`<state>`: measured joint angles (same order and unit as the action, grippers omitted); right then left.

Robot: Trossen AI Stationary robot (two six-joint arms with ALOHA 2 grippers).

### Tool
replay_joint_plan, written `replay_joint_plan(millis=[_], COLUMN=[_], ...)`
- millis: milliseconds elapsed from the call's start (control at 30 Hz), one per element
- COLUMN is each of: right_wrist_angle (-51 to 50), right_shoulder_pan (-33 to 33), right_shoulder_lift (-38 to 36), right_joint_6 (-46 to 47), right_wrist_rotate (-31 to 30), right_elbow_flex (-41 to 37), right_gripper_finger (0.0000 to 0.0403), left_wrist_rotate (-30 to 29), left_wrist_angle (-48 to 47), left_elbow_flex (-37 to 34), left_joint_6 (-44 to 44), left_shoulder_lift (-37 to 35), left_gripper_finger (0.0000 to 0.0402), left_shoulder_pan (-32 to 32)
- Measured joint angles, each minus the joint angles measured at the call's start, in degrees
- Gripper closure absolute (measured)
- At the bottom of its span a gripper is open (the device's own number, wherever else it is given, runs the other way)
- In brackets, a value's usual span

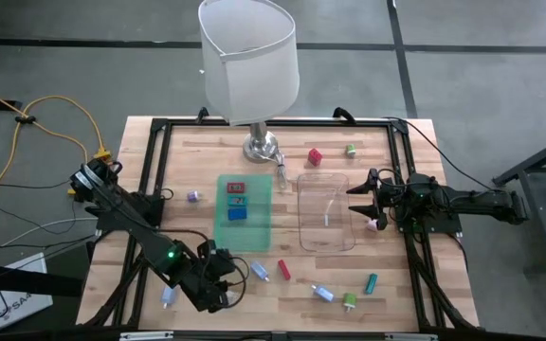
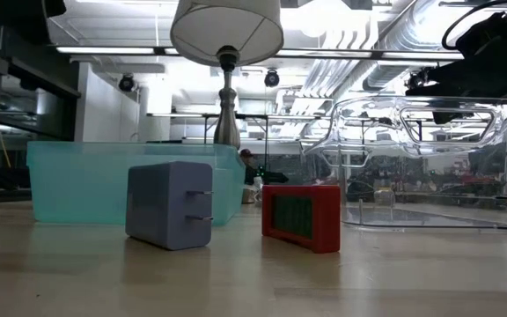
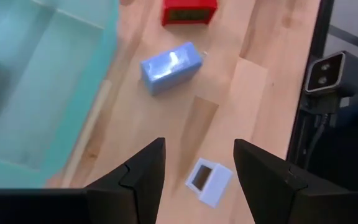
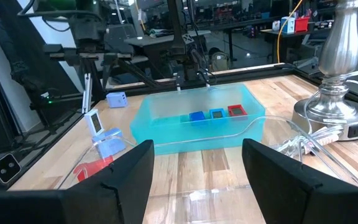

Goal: Pick & Place Office items
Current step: Put the white digital clock into the green bin

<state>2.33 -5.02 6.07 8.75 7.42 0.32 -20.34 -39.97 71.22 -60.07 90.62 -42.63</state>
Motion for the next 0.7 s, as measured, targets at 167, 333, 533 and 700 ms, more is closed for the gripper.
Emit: replay_joint_plan(millis=[167,333,533,700], right_wrist_angle=[0.0,0.0,0.0,0.0], right_shoulder_pan=[-0.01,0.0,-0.01,-0.02], right_shoulder_lift=[0.0,0.0,0.0,0.0], right_joint_6=[0.0,0.0,0.0,0.0], right_wrist_rotate=[-0.02,0.0,0.0,0.0], right_elbow_flex=[-0.01,-0.02,0.0,-0.02], right_gripper_finger=[0.0171,0.0171,0.0171,0.0171], left_wrist_rotate=[0.1,0.74,1.77,3.07], left_wrist_angle=[1.82,3.34,2.67,2.72], left_elbow_flex=[0.02,0.02,0.0,0.0], left_joint_6=[0.17,2.67,10.35,13.66], left_shoulder_lift=[0.95,2.03,3.41,4.89], left_gripper_finger=[0.0188,0.0149,0.0137,0.0137], left_shoulder_pan=[-0.79,-1.68,-2.52,-2.97])
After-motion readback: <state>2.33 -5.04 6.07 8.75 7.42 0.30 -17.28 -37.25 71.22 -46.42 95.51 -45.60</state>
